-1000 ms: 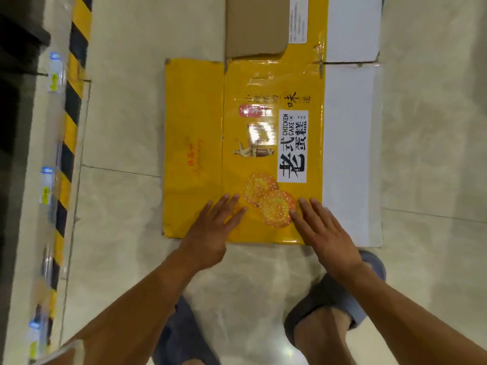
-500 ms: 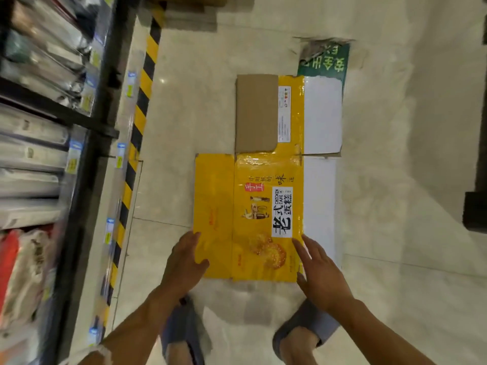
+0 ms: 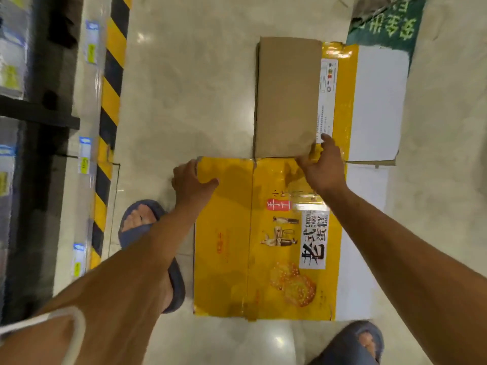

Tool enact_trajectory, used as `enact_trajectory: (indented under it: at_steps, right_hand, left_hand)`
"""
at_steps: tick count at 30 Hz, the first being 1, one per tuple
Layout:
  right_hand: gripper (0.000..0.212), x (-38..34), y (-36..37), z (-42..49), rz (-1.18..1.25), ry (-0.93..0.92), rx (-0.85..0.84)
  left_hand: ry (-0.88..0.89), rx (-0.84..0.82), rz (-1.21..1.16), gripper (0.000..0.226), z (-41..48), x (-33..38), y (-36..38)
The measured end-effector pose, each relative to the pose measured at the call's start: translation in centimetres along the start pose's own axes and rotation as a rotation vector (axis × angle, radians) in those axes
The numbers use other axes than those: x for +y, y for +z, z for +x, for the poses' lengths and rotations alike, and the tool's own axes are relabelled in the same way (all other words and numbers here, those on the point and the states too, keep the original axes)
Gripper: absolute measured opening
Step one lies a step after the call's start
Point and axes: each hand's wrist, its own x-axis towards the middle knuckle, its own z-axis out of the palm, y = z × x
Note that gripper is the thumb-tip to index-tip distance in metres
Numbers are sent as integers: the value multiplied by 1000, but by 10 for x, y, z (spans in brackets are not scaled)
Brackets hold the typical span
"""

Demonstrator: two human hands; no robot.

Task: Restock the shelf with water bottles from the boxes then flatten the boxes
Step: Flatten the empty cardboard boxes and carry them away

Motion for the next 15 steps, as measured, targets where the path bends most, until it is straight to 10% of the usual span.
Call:
enact_trajectory:
  at_steps: [15]
  right_hand:
    - [19, -53, -16, -12, 264, -54, 201]
  left_hand:
    - [19, -61, -306, 40, 18, 4, -9]
